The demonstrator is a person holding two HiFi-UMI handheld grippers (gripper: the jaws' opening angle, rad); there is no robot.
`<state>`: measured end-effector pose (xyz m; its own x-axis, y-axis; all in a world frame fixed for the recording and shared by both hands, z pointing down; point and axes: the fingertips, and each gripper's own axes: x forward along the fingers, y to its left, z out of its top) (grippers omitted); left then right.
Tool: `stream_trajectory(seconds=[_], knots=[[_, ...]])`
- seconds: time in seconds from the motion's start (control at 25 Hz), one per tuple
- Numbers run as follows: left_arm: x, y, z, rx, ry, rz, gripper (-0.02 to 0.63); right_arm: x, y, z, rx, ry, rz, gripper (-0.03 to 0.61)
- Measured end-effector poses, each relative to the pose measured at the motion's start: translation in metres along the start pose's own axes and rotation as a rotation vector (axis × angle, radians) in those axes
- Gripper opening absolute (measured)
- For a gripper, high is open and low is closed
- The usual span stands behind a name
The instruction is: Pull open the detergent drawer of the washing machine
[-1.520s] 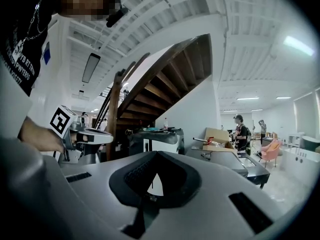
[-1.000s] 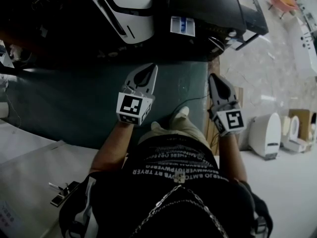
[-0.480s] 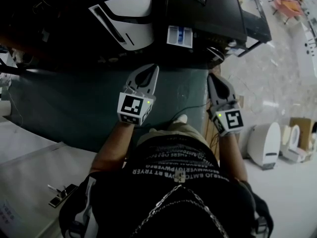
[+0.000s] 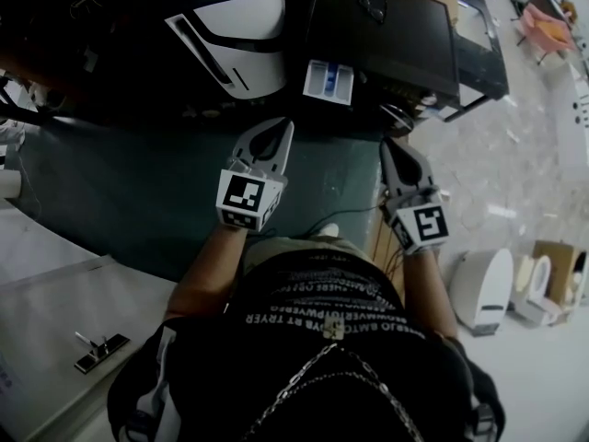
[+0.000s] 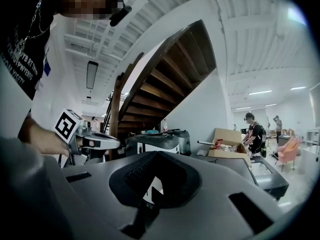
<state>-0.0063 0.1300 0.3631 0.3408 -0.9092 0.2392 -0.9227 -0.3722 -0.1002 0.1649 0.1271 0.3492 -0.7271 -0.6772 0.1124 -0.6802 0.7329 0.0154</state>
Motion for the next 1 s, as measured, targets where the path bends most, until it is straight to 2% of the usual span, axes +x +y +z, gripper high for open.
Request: stream_trajectory(seconds=[0.12, 0.32, 0.56, 0.64, 0.8, 1.0], knots=[[0.010, -0.004, 0.000, 0.000, 0.007, 0.020, 0.003, 0.002, -0.011, -0.001, 0.018, 0.007, 0.015, -0.008], [0.012, -0.001, -0.006, 0.011, 0.030, 0.049, 0.003, 0.010, -0.030, -0.006, -0.016, 0.005, 0.008, -0.008], [0.014, 0.014, -0.017, -0.040, 0.053, 0.047, 0.003, 0.028, -0.031, -0.009, 0.040, 0.011, 0.000, -0.008], [0.017, 0.022, -0.023, -0.043, 0.064, 0.041, 0.003, 0.034, -0.033, -0.017, 0.032, 0.039, -0.016, -0.006], [0.031, 0.039, -0.028, -0.045, 0.070, 0.011, 0.003, 0.053, -0.027, -0.014, 0.062, 0.022, -0.028, -0.008], [0.051, 0.069, -0.015, -0.010, 0.048, -0.023, 0.003, 0.076, -0.026, -0.009, 0.066, 0.038, -0.064, -0.006]])
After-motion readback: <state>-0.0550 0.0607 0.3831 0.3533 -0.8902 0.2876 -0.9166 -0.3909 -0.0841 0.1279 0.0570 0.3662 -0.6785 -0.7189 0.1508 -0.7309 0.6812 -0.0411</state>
